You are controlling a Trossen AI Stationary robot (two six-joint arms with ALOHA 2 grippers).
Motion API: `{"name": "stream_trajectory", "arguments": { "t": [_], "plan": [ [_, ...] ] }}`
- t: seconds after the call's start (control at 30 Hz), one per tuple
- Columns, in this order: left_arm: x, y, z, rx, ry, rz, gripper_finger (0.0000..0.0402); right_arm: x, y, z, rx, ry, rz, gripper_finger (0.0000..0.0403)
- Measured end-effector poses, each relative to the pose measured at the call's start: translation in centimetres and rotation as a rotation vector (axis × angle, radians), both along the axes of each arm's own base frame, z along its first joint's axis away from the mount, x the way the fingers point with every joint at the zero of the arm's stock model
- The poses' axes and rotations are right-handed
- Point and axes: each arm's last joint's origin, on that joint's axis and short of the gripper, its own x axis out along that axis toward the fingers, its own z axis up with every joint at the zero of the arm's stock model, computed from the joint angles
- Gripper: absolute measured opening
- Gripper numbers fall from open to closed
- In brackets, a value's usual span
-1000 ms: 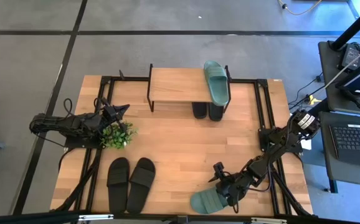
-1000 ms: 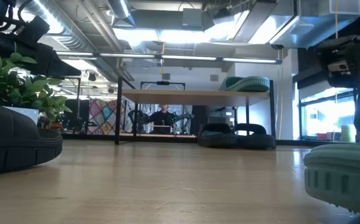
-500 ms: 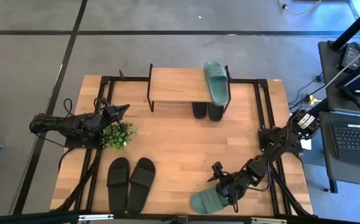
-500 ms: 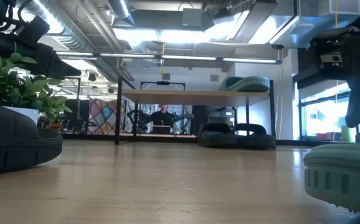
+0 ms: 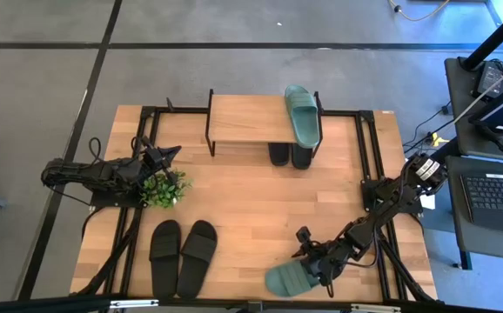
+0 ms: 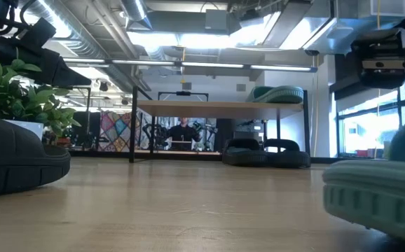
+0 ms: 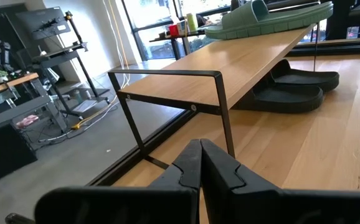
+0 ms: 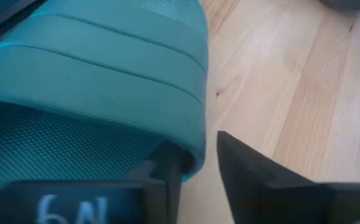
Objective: Pick and place slides into the shelf
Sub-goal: Put the green slide on the shelf
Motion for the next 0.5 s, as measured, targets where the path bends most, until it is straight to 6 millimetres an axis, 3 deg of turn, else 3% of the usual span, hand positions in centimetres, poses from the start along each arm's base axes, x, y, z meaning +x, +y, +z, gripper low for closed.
{"name": "stream_trajectory", "arguments": {
  "t": [0.2,0.5],
  "plan": [
    [0.00,0.00,0.01,0.000,0.000,0.000,0.0000,0.00,0.00,0.00,0.019,0.004,-0.020,0.0020],
    [0.00,0.00,0.01,-0.001,-0.001,0.000,0.0000,0.54,-0.60,0.01,0.205,0.044,-0.232,0.0013]
  ]
}}
